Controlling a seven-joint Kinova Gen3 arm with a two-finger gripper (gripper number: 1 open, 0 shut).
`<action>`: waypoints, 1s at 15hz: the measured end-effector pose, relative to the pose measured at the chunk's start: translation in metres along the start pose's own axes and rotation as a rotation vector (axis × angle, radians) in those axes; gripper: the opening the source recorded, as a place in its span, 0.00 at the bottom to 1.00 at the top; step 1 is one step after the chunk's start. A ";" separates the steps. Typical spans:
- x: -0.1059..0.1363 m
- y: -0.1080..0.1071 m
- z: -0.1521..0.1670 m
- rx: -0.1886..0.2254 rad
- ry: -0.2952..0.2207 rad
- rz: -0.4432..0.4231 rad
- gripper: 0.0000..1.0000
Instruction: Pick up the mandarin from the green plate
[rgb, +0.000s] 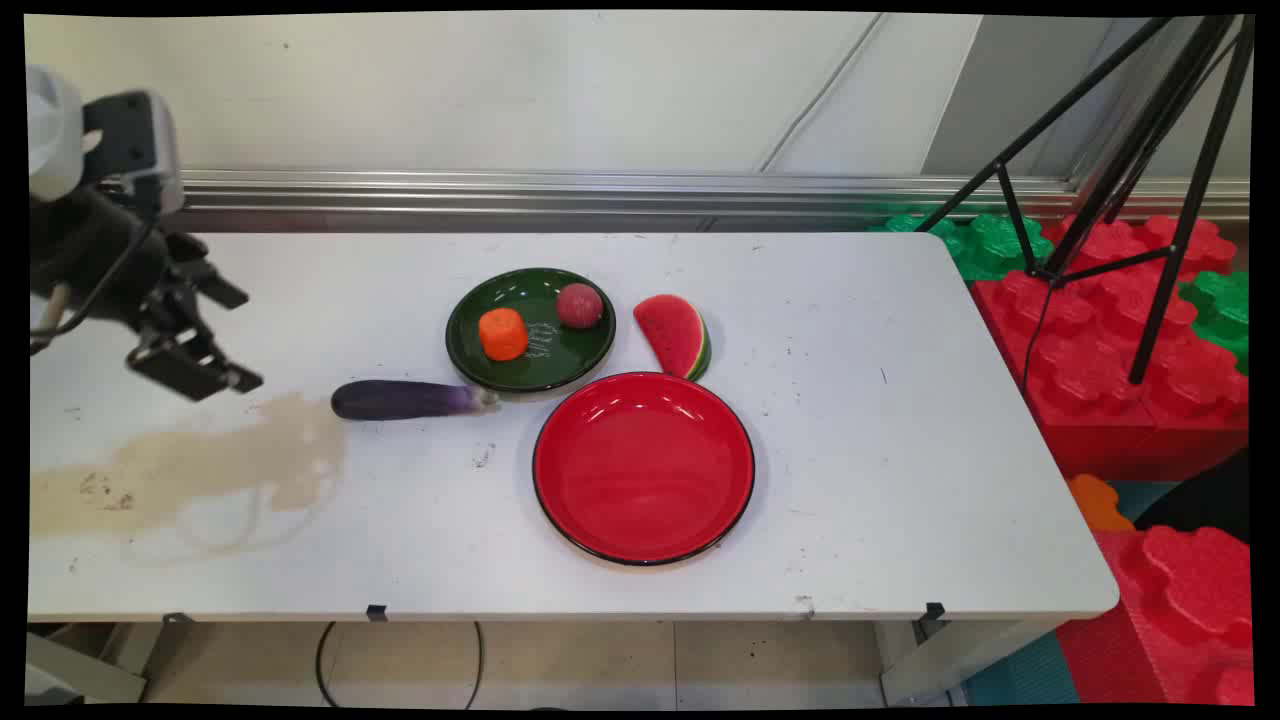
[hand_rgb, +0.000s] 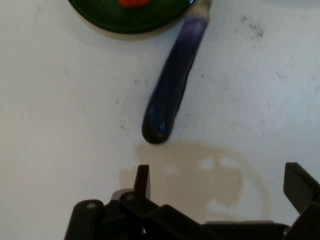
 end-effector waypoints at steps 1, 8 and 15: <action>0.007 -0.003 -0.001 0.010 0.013 -0.008 1.00; 0.050 -0.025 0.010 0.058 0.044 -0.047 1.00; 0.094 -0.047 0.044 0.065 0.039 -0.038 1.00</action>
